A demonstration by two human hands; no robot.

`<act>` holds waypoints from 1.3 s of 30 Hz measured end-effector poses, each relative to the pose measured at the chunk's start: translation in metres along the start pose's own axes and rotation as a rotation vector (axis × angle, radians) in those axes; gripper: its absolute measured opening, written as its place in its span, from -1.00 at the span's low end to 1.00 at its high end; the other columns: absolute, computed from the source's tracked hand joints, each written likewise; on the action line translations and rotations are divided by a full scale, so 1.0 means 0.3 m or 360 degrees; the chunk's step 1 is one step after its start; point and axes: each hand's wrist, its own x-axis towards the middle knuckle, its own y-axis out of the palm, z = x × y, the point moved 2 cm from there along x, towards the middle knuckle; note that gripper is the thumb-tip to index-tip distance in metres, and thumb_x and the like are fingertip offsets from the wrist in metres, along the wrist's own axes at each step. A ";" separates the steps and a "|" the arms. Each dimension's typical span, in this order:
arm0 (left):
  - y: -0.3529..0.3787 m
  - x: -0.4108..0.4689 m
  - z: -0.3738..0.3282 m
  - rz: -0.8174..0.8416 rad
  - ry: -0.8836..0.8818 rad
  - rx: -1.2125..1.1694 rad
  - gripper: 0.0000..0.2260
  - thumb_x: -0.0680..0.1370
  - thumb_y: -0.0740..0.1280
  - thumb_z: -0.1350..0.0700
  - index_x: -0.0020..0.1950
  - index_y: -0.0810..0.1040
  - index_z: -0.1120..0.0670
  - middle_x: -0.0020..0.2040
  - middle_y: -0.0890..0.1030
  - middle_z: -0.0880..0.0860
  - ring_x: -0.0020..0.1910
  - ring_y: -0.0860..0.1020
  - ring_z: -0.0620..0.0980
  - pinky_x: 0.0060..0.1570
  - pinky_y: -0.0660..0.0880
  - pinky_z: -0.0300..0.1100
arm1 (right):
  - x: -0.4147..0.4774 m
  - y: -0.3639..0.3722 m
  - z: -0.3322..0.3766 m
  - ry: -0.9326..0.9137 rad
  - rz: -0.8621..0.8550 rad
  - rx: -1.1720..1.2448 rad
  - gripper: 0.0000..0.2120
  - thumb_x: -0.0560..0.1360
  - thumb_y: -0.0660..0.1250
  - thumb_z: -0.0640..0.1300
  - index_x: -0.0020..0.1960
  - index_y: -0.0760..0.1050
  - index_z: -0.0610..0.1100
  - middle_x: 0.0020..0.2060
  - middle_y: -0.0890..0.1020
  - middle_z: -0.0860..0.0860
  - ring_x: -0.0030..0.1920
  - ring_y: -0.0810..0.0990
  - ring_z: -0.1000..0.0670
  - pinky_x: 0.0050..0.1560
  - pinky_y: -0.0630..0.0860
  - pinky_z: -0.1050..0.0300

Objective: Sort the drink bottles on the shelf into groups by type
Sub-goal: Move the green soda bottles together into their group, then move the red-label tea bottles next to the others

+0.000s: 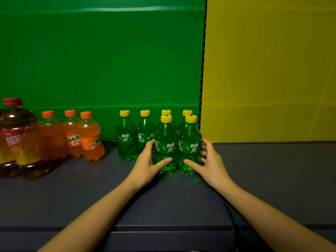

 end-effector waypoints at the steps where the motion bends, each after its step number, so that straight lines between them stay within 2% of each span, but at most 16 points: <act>1: 0.001 0.000 0.000 0.0007 0.0000 0.0009 -0.38 0.43 0.41 0.06 0.39 0.22 0.13 0.26 0.45 0.03 0.26 0.41 -0.07 0.22 0.37 -0.25 | -0.001 0.000 0.000 -0.0004 -0.0001 -0.0016 -0.16 0.33 0.49 -0.08 0.45 0.09 -0.12 0.36 0.40 -0.08 0.33 0.42 -0.03 0.34 0.40 0.01; 4: 0.001 -0.003 -0.003 0.0021 -0.0008 0.0014 -0.39 0.44 0.41 0.07 0.39 0.21 0.13 0.22 0.44 0.00 0.25 0.40 -0.08 0.22 0.36 -0.27 | -0.001 0.002 0.000 -0.0011 -0.0006 -0.0062 -0.16 0.33 0.49 -0.05 0.45 0.09 -0.10 0.36 0.40 -0.08 0.33 0.42 -0.02 0.33 0.40 0.01; 8: -0.006 -0.006 0.000 0.0072 -0.0037 0.0025 -0.40 0.44 0.39 0.04 0.40 0.20 0.11 0.28 0.42 -0.03 0.29 0.38 -0.12 0.32 0.35 -0.16 | -0.001 0.001 0.000 0.0005 0.0011 -0.0122 -0.15 0.33 0.48 0.00 0.45 0.08 -0.09 0.39 0.37 -0.08 0.36 0.38 -0.03 0.35 0.37 -0.05; 11: -0.017 -0.015 -0.010 0.0170 -0.0072 0.0013 -0.40 0.48 0.35 0.02 0.43 0.16 0.08 0.36 0.35 -0.08 0.34 0.34 -0.15 0.36 0.31 -0.15 | -0.010 -0.008 0.018 -0.0036 -0.0044 -0.0210 -0.21 0.36 0.45 0.02 0.44 0.12 -0.13 0.38 0.34 -0.06 0.37 0.33 -0.03 0.36 0.33 0.02; 14: -0.050 -0.033 -0.024 0.0142 -0.0067 0.0136 -0.49 0.50 0.32 0.01 0.40 0.25 0.06 0.28 0.41 -0.08 0.26 0.41 -0.14 0.28 0.38 -0.18 | -0.027 -0.035 0.058 -0.0235 -0.0264 -0.0309 -0.41 0.39 0.43 -0.06 0.33 0.26 -0.13 0.21 0.37 -0.01 0.25 0.37 0.00 0.23 0.33 0.19; 16: -0.092 -0.058 -0.026 0.0009 -0.0009 0.0258 -0.64 0.51 0.31 0.01 0.28 0.40 0.05 0.16 0.52 -0.07 0.12 0.51 -0.09 0.14 0.46 -0.15 | -0.044 -0.055 0.090 -0.0388 -0.0381 -0.0267 -0.61 0.41 0.41 -0.15 0.17 0.35 -0.07 0.04 0.40 0.06 0.07 0.42 0.05 0.03 0.30 0.40; 17: -0.117 -0.077 -0.027 -0.0072 0.0027 0.0306 -0.73 0.51 0.31 0.01 0.19 0.47 0.03 0.08 0.57 -0.08 0.04 0.55 -0.07 0.06 0.49 -0.13 | -0.055 -0.061 0.106 -0.0451 -0.0391 -0.0228 -0.68 0.42 0.40 -0.20 0.09 0.37 -0.04 -0.04 0.43 0.09 -0.03 0.43 0.07 -0.05 0.31 0.44; 19: -0.174 -0.120 -0.027 -0.0216 0.0045 0.0398 -0.83 0.50 0.30 -0.05 0.03 0.54 -0.03 -0.05 0.60 -0.15 -0.09 0.57 -0.07 -0.05 0.53 -0.04 | -0.076 -0.057 0.138 -0.0540 -0.0331 -0.0169 -0.76 0.43 0.38 -0.26 -0.02 0.41 -0.01 -0.13 0.46 0.13 -0.11 0.46 0.11 -0.14 0.35 0.44; 21: -0.234 -0.166 -0.023 -0.0336 0.0028 0.0481 -0.79 0.46 0.24 -0.13 -0.06 0.56 -0.06 -0.13 0.62 -0.14 -0.16 0.58 -0.10 -0.11 0.54 0.03 | -0.095 -0.029 0.172 -0.0600 -0.0226 -0.0170 -0.79 0.42 0.37 -0.27 -0.07 0.44 0.00 -0.15 0.49 0.17 -0.11 0.47 0.15 -0.16 0.38 0.40; 24: -0.333 -0.228 -0.004 -0.0501 -0.0034 0.0581 -0.78 0.43 0.22 -0.15 -0.11 0.56 -0.07 -0.20 0.62 -0.14 -0.21 0.57 -0.12 -0.16 0.55 0.03 | -0.108 0.044 0.228 -0.0680 -0.0055 -0.0191 -0.80 0.41 0.38 -0.27 -0.11 0.47 0.01 -0.16 0.53 0.17 -0.11 0.50 0.11 -0.16 0.43 0.33; 27: -0.447 -0.292 0.028 -0.0654 -0.0083 0.0662 -0.86 0.46 0.29 -0.10 -0.13 0.56 -0.07 -0.24 0.63 -0.11 -0.25 0.57 -0.11 -0.20 0.55 0.02 | -0.109 0.144 0.279 -0.0695 0.0084 -0.0176 -0.79 0.40 0.38 -0.27 -0.12 0.48 0.03 -0.17 0.56 0.16 -0.12 0.53 0.09 -0.17 0.46 0.29; 31: -0.625 -0.368 0.098 -0.0810 -0.0154 0.0718 -0.94 0.49 0.33 0.01 -0.14 0.57 -0.04 -0.23 0.62 -0.09 -0.24 0.57 -0.12 -0.20 0.56 0.00 | -0.100 0.321 0.355 -0.0721 0.0244 -0.0188 -0.70 0.41 0.37 -0.23 -0.14 0.42 0.18 -0.15 0.57 0.19 -0.07 0.54 0.13 -0.14 0.46 0.34; 34: -0.773 -0.401 0.175 -0.0868 -0.0206 0.0754 -1.00 0.48 0.35 0.04 -0.14 0.55 -0.07 -0.23 0.62 -0.07 -0.24 0.57 -0.08 -0.18 0.55 0.01 | -0.080 0.472 0.416 -0.0716 0.0306 -0.0170 -0.67 0.41 0.36 -0.22 -0.16 0.40 0.23 -0.14 0.58 0.15 -0.06 0.53 0.14 -0.17 0.47 0.33; 36: -0.868 -0.408 0.227 -0.0843 -0.0203 0.0780 -0.96 0.48 0.35 0.03 -0.10 0.55 -0.05 -0.22 0.61 -0.07 -0.24 0.57 -0.08 -0.19 0.55 0.02 | -0.061 0.577 0.461 -0.0688 0.0318 -0.0139 -0.68 0.41 0.36 -0.22 -0.15 0.41 0.22 -0.14 0.58 0.16 -0.07 0.53 0.14 -0.18 0.48 0.32; 39: -0.985 -0.406 0.297 -0.0781 -0.0161 0.0808 -0.92 0.47 0.35 0.02 -0.06 0.52 -0.05 -0.19 0.60 -0.09 -0.21 0.56 -0.11 -0.20 0.55 -0.01 | -0.022 0.735 0.518 -0.0619 0.0308 -0.0113 -0.78 0.40 0.37 -0.22 -0.11 0.48 0.09 -0.15 0.59 0.12 -0.13 0.53 0.13 -0.19 0.48 0.30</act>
